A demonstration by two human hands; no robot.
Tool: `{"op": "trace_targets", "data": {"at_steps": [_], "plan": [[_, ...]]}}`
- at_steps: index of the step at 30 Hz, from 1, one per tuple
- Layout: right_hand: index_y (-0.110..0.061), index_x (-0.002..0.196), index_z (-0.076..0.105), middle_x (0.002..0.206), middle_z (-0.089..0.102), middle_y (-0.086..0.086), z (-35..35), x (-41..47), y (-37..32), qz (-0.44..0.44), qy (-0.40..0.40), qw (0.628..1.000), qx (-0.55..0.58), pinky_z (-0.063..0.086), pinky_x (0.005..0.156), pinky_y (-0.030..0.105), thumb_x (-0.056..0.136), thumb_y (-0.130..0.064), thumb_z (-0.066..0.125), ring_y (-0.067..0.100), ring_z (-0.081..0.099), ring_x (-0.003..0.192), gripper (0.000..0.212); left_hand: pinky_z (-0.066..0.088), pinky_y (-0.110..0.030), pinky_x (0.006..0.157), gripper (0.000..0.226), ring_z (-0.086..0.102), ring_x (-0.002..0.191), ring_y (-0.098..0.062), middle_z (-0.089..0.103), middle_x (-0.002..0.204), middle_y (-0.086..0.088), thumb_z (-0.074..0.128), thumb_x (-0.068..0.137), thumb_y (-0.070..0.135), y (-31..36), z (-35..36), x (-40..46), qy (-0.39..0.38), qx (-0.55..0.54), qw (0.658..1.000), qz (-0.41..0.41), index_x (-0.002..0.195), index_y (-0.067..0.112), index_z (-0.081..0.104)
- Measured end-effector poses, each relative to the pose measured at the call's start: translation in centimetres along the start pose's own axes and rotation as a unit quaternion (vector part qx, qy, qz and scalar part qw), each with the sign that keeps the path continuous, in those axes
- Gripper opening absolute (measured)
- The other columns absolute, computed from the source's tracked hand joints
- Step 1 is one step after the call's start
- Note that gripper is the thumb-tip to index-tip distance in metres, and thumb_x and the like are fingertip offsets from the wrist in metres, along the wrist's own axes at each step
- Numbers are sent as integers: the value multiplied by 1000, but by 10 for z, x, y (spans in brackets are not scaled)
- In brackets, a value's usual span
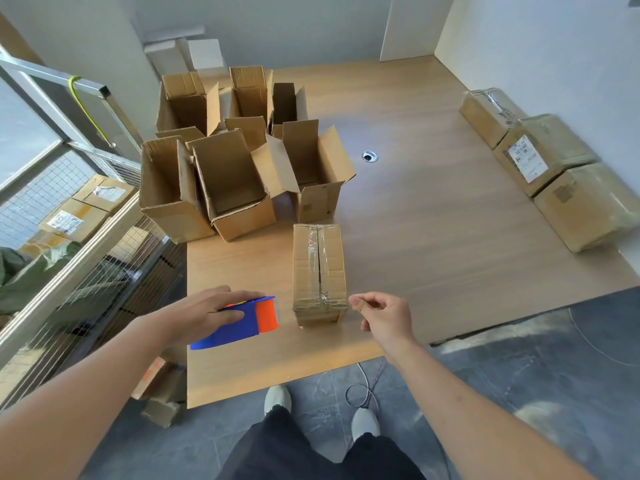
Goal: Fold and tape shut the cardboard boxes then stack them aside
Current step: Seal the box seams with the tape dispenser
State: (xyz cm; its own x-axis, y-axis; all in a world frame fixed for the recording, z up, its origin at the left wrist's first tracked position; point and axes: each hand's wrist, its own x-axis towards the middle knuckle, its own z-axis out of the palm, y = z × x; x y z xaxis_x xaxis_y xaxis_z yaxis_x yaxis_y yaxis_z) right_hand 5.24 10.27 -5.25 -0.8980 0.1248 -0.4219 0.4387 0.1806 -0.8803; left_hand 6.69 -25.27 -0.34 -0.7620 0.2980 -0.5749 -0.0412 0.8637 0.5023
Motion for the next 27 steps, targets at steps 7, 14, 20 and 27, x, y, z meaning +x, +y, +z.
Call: {"op": "trace_targets", "data": {"at_steps": [7, 14, 20, 27], "plan": [[-22, 86, 79, 59, 65, -7, 10, 10, 18, 20, 12, 1000, -15, 49, 58, 35, 87, -32, 82, 17, 51, 49, 11, 40, -37, 85, 47, 49, 97, -6, 51, 106, 12, 38, 108, 45, 1, 7, 21, 13, 46, 999, -5, 146, 69, 23], [-35, 128, 50, 107, 61, -6, 17, 16, 25, 45, -68, 984, -157, 52, 85, 38, 91, -71, 55, 18, 62, 94, 52, 41, -39, 88, 47, 49, 99, -10, 51, 105, 10, 37, 108, 48, 3, 16, 30, 12, 62, 998, -4, 146, 69, 20], [-21, 145, 51, 137, 52, 7, 52, 3, -11, -310, 109, 854, -404, 45, 98, 41, 105, -36, 43, 25, 53, 121, 43, 44, -44, 93, 48, 50, 102, -12, 53, 110, 9, 39, 108, 46, -3, 19, 24, 16, 24, 1000, -6, 146, 70, 22], [-43, 162, 14, 171, 5, 13, 91, 25, 7, -389, -117, 700, -587, 15, 125, 58, 102, -69, 20, 36, 8, 158, 65, 44, -45, 96, 48, 53, 103, -15, 54, 113, 8, 40, 108, 43, -20, 20, 14, 6, -54, 998, -29, 140, 76, 26]]}}
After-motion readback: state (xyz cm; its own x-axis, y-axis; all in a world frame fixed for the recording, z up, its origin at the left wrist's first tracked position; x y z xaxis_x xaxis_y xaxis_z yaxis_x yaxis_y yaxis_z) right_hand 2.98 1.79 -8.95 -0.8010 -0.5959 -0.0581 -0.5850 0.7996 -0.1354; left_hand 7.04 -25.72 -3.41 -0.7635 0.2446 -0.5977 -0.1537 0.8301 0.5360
